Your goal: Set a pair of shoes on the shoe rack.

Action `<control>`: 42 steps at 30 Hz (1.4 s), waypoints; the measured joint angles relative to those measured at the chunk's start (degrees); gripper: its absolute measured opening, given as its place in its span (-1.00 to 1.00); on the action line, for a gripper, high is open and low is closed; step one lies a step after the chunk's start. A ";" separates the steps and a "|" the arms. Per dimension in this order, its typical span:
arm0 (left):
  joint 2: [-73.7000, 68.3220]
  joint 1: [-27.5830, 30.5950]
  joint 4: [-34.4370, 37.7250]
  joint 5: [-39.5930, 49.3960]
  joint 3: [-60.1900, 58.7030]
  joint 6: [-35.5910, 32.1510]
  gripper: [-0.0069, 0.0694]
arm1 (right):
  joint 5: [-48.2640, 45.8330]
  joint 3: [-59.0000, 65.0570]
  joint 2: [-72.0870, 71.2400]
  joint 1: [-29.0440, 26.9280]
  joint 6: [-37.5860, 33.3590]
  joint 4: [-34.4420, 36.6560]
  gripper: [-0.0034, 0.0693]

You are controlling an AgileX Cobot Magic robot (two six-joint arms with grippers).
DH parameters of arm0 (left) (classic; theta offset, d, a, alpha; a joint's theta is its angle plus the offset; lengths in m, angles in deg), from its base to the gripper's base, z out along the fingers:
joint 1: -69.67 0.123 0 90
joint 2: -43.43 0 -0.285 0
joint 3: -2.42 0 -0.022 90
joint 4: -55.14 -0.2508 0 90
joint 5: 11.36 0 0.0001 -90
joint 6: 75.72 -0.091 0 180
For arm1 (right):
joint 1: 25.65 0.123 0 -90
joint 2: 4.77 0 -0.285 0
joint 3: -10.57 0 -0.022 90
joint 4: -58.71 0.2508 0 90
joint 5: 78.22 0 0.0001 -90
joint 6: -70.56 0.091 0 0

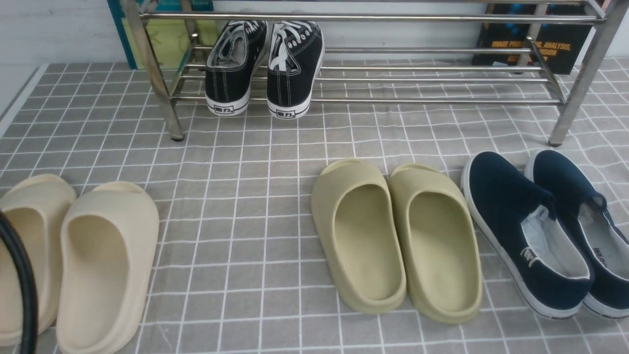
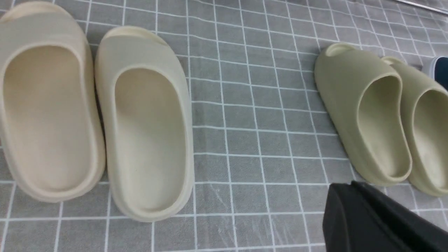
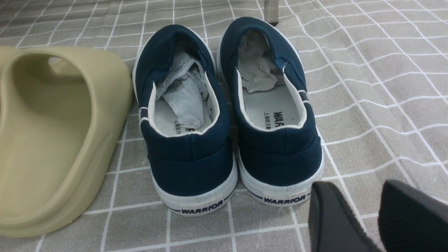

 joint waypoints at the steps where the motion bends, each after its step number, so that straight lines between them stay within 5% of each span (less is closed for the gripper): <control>1: 0.16 0.00 -0.11 -0.12 -0.25 0.00 -0.85 | 0.00 0.00 0.00 0.00 0.00 0.00 -0.23; 16: 25.59 16.47 1.82 -44.01 -42.46 -7.42 -0.85 | 0.00 0.00 0.00 0.00 0.00 0.00 -0.23; 42: 29.48 23.37 0.36 -37.49 -50.41 -10.99 -0.85 | 0.00 0.00 0.00 0.00 0.00 0.00 -0.23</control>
